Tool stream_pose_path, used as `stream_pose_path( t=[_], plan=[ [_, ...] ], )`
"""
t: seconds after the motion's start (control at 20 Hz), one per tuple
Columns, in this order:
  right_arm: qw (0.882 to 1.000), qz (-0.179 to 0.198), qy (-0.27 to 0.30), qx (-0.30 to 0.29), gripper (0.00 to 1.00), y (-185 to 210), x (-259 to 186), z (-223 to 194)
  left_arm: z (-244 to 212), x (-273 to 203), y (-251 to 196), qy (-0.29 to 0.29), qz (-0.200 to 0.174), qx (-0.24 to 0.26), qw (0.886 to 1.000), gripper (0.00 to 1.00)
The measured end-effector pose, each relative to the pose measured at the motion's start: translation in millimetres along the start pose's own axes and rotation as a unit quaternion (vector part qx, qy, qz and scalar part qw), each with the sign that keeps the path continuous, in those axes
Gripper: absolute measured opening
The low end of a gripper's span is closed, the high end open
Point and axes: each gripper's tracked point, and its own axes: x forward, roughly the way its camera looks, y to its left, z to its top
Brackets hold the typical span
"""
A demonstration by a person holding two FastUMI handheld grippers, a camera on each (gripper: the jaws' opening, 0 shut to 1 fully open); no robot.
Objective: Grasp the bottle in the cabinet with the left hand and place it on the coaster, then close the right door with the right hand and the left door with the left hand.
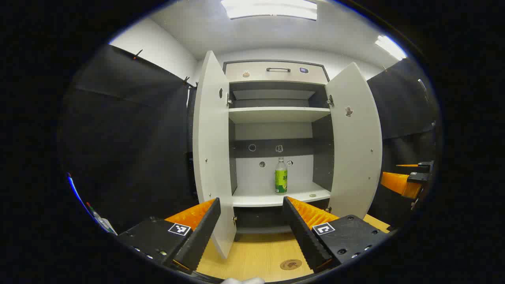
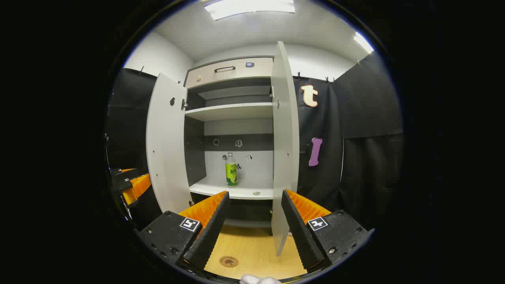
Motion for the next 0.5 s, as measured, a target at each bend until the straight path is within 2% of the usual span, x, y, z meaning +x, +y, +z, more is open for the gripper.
stream_pose_path(
  t=[0.35,0.5],
  plan=[
    [1.000,0.003,0.004,0.003,0.82,3.9,3.9,0.3,-2.9,8.8,-0.2,0.006,0.002,-0.004,1.000,0.96],
    [1.000,0.009,0.005,0.004,0.82,0.3,2.8,0.3,-2.6,4.1,-0.6,0.008,0.018,-0.005,1.000,0.99]
  ],
)
